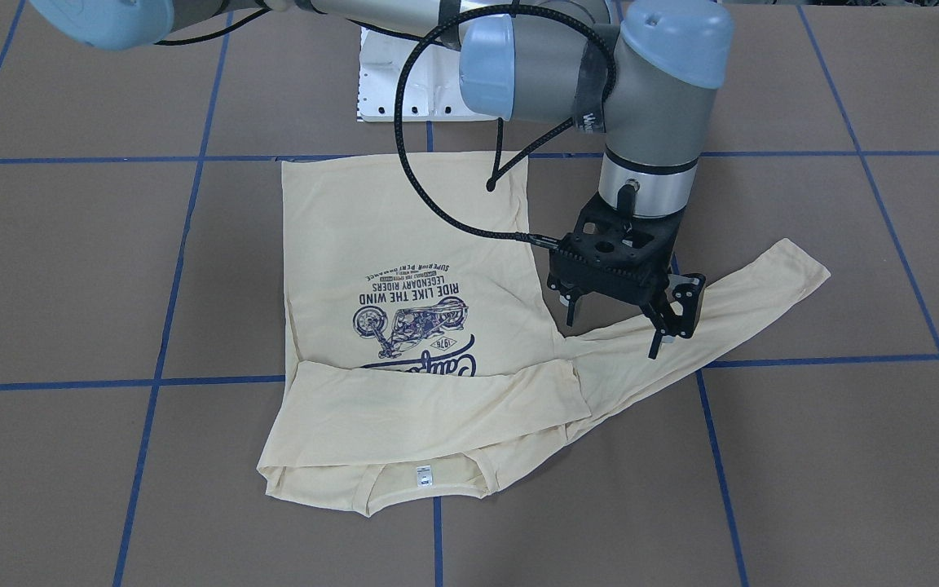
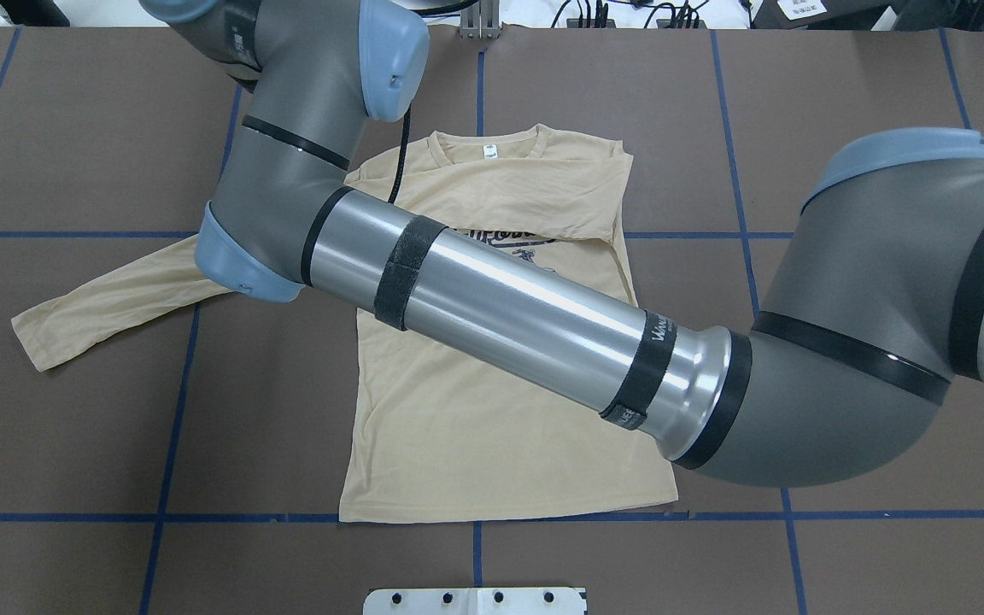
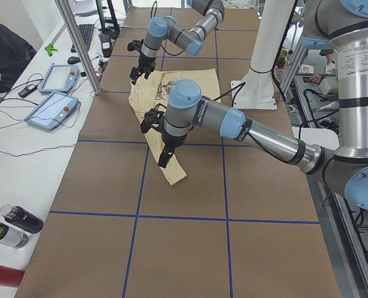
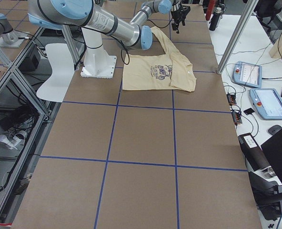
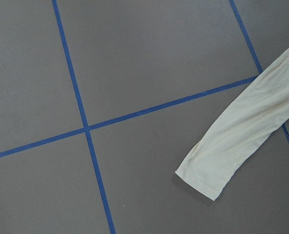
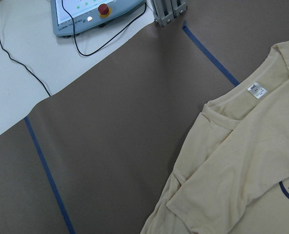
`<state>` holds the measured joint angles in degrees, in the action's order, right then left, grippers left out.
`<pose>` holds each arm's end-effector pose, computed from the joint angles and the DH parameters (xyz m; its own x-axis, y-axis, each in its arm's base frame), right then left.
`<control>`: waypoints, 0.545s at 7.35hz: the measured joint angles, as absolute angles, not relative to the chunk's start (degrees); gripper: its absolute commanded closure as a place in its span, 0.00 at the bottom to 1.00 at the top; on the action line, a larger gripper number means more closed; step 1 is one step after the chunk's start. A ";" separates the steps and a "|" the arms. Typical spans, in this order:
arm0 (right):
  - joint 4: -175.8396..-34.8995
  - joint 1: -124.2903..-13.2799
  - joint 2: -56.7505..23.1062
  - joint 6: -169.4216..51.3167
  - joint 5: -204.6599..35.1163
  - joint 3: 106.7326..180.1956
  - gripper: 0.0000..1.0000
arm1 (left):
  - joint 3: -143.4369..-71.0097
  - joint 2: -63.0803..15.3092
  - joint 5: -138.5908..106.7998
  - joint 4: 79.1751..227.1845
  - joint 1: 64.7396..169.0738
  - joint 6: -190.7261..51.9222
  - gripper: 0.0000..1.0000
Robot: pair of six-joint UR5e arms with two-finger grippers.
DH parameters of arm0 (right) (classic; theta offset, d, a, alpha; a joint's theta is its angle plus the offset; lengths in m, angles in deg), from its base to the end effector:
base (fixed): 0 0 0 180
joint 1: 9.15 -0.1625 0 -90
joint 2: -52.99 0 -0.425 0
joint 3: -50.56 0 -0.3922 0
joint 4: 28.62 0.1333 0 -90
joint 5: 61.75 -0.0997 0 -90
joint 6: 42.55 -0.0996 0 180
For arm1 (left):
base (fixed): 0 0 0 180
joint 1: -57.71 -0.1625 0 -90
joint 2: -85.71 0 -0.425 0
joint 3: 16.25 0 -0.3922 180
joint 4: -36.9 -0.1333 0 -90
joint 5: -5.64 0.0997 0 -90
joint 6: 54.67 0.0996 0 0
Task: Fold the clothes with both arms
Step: 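Carry the sleeve cuff with the right gripper across the shirt body, then release the sleeve and raise the right gripper away from the shirt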
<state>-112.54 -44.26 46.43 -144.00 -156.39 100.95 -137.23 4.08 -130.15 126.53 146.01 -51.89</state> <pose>-0.6195 -0.5886 -0.0729 0.4126 0.5319 0.7395 -0.6168 0.7605 -0.2029 -0.0495 -0.4204 0.4587 0.6868 0.3364 -0.6443 -0.0608 0.9100 0.4102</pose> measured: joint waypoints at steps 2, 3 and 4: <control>-122.52 -45.76 36.72 -138.21 -161.33 117.64 0.00 | -137.43 3.71 -133.44 131.65 144.17 -51.99 0.00; -126.55 -46.75 29.45 -134.30 -162.91 128.52 0.00 | -137.39 3.38 -136.13 133.01 141.59 -52.17 0.00; -128.52 -48.63 21.95 -129.94 -165.66 137.90 0.00 | -137.21 3.47 -137.29 134.14 138.20 -52.44 0.00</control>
